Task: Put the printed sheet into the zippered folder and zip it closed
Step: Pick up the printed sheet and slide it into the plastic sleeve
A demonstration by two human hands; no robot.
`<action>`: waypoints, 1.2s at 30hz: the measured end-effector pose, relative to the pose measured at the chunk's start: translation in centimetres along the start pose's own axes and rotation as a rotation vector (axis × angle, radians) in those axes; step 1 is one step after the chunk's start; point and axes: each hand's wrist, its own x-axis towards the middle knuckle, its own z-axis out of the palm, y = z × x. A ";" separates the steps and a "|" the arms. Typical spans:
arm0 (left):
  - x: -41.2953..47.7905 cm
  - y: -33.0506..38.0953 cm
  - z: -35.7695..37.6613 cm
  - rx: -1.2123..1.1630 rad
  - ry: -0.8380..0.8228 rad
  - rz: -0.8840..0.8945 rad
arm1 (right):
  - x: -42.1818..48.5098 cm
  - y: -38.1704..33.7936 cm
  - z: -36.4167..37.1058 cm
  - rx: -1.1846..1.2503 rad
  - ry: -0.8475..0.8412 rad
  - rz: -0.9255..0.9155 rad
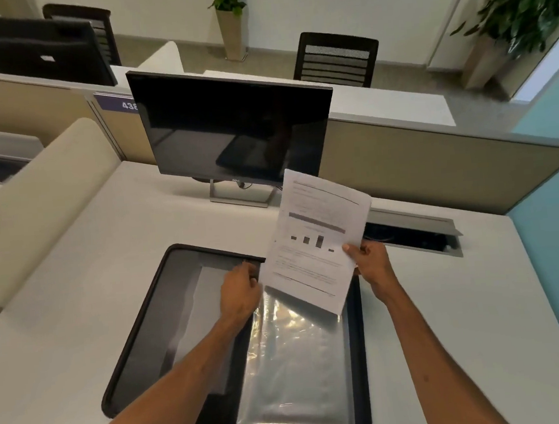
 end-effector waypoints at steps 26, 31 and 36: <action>1.1 2.8 4.9 0.491 -0.170 0.368 | 2.5 -1.8 -0.6 0.226 0.194 -0.130; 1.5 2.9 4.5 0.504 -0.141 0.444 | 2.7 -2.8 -0.6 0.294 0.263 -0.199; 1.9 2.4 4.0 0.502 -0.140 0.516 | 2.7 -3.8 0.2 0.313 0.270 -0.257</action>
